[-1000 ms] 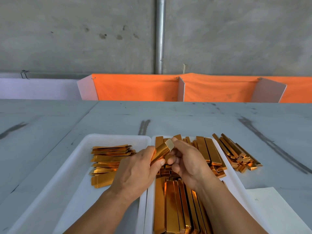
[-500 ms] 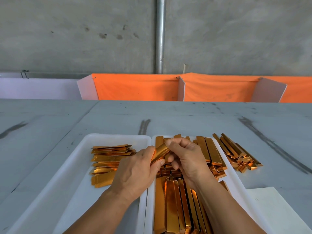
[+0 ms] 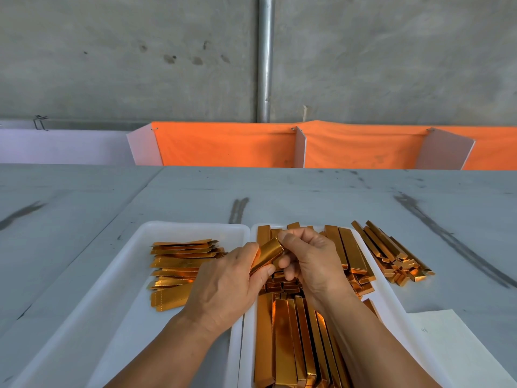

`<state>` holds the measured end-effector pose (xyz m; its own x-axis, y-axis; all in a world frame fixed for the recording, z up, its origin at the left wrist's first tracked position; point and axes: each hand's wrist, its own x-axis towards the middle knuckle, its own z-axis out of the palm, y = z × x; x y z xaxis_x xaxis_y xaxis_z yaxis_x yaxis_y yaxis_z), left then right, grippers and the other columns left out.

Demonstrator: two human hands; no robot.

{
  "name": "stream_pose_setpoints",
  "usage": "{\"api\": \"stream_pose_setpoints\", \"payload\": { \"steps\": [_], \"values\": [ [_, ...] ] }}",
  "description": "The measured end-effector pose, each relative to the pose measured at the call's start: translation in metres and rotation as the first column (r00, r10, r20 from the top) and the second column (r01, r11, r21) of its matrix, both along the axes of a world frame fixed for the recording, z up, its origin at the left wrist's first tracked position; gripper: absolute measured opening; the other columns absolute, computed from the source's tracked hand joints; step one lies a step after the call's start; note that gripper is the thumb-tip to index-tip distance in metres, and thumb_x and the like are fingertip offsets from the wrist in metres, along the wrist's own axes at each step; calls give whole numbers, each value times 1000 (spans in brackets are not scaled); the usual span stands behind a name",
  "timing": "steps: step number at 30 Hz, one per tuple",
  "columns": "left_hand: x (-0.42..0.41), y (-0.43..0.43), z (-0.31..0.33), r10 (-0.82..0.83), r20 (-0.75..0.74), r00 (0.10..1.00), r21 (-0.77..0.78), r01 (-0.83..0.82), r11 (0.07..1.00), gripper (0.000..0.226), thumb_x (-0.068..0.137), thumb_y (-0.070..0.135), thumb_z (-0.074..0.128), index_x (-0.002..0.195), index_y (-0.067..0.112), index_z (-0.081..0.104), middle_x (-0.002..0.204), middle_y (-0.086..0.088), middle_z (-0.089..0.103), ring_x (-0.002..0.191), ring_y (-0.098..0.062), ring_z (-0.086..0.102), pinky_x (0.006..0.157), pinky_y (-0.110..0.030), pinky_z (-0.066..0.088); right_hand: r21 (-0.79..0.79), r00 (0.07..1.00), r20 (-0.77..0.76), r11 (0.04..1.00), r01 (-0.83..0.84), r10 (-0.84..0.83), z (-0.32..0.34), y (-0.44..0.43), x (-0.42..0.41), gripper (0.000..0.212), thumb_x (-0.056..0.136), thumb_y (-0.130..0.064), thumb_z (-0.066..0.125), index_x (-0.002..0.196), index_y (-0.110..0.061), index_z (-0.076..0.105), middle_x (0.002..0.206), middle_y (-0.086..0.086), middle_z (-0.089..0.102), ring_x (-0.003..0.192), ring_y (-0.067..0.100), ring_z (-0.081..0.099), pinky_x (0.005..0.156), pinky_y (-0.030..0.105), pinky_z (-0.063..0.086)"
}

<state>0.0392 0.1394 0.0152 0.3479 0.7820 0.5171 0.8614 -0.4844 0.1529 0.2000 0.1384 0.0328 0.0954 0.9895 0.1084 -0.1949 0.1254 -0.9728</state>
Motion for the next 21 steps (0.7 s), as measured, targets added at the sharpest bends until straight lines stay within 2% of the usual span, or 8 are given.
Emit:
{"api": "stream_pose_setpoints", "payload": {
  "steps": [16,21],
  "values": [
    [0,-1,2,19,22,1000,-11,-19,1000,58,85,66,16,118,30,47,86,19,48,68,-3,50,51,-6,26,82,988,145,996,32,-43,-2,0,1,15,95,-15,64,84,-9,72,61,15,65,42,18,52,47,24,48],
    [-1,0,1,31,13,999,0,-31,1000,55,87,65,20,117,28,48,84,17,47,65,-3,48,49,-7,25,76,983,179,997,34,-47,-1,0,0,13,96,-12,62,87,-7,71,60,11,66,43,17,55,48,24,50]
  ]
}}
